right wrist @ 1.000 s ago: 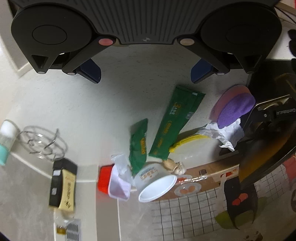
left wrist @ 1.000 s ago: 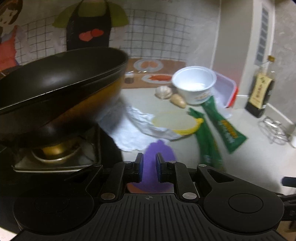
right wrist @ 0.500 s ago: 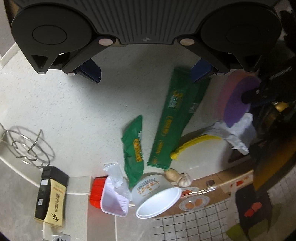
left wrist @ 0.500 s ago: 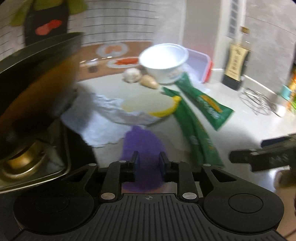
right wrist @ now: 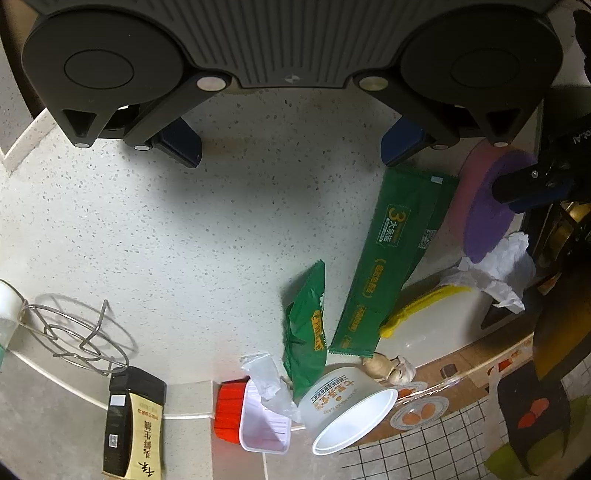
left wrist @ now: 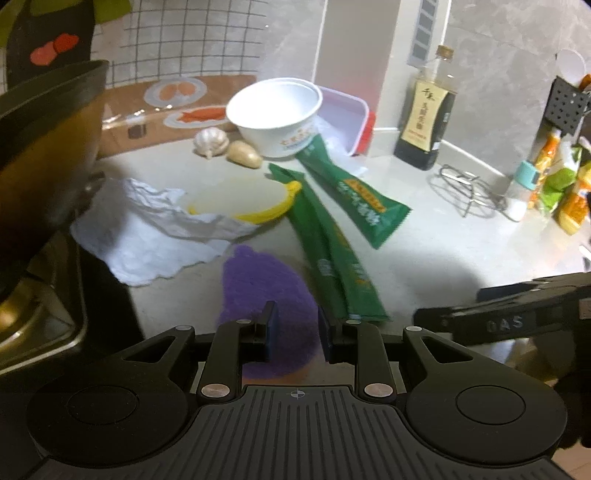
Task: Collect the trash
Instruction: 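Move the right gripper toward the white paper bowl and grasp its rim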
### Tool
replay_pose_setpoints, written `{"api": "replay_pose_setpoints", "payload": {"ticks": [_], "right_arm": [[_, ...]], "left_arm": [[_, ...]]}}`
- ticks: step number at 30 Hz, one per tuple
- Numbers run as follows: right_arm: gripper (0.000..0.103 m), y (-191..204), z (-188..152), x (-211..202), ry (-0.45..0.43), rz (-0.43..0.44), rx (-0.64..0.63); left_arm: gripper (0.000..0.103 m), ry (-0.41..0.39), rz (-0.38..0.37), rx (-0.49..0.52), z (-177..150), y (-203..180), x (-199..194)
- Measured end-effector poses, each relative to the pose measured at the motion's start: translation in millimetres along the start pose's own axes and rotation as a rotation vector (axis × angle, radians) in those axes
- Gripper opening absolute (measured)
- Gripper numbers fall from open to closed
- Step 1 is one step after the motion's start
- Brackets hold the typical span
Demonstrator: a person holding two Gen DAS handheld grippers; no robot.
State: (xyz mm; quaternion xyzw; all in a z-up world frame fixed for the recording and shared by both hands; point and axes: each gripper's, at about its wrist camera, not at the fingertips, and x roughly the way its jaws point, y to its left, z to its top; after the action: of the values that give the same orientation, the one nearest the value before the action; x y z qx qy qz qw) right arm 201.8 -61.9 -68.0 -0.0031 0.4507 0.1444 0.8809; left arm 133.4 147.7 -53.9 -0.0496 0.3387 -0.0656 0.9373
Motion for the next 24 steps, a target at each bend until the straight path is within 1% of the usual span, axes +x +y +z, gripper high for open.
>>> {"api": "replay_pose_setpoints", "payload": {"ticks": [2, 3, 5, 6, 8, 9, 11, 12, 13, 15, 16, 18, 21, 22, 24], "right_arm": [[0.103, -3, 2, 0, 0.004, 0.008, 0.019], [0.103, -5, 3, 0, 0.006, -0.001, 0.047], [0.103, -9, 5, 1, 0.006, -0.046, 0.097], [0.103, -9, 6, 2, 0.01, -0.047, 0.093], [0.103, -7, 10, 4, 0.034, -0.019, 0.041], [0.102, -5, 13, 5, 0.051, 0.01, 0.015], [0.089, -4, 23, 6, 0.066, 0.08, -0.01], [0.088, -3, 32, 6, 0.058, 0.113, -0.015], [0.088, -2, 46, 4, 0.025, 0.124, -0.017], [0.088, 3, 79, -1, -0.068, 0.106, -0.027], [0.088, 7, 99, -2, -0.114, 0.093, -0.031], [0.088, 16, 144, 3, -0.178, 0.072, -0.026], [0.088, 29, 203, 33, -0.19, 0.043, 0.025], [0.086, 34, 220, 47, -0.189, 0.033, 0.052], [0.083, 42, 247, 80, -0.174, -0.017, 0.085]], "left_arm": [[0.026, 0.0, -0.01, -0.01, -1, -2, -1], [0.026, 0.0, -0.012, -0.02, -1, -2, -2], [0.026, 0.002, -0.023, -0.058, 0, 0, -4], [0.026, 0.004, -0.031, -0.087, 1, 3, -7], [0.026, 0.004, -0.038, -0.133, 4, 6, -13], [0.026, 0.004, -0.041, -0.157, 6, 8, -16], [0.026, 0.005, -0.04, -0.206, 10, 12, -24], [0.026, 0.006, -0.036, -0.222, 11, 13, -26], [0.026, 0.007, -0.034, -0.231, 12, 14, -29], [0.026, -0.001, -0.038, -0.235, 12, 16, -35], [0.026, -0.004, -0.04, -0.24, 12, 17, -38], [0.026, -0.006, -0.049, -0.258, 12, 22, -42], [0.026, -0.006, -0.05, -0.264, 9, 25, -47], [0.025, -0.006, -0.047, -0.264, 8, 27, -49], [0.026, -0.004, -0.04, -0.27, 4, 31, -53]]}}
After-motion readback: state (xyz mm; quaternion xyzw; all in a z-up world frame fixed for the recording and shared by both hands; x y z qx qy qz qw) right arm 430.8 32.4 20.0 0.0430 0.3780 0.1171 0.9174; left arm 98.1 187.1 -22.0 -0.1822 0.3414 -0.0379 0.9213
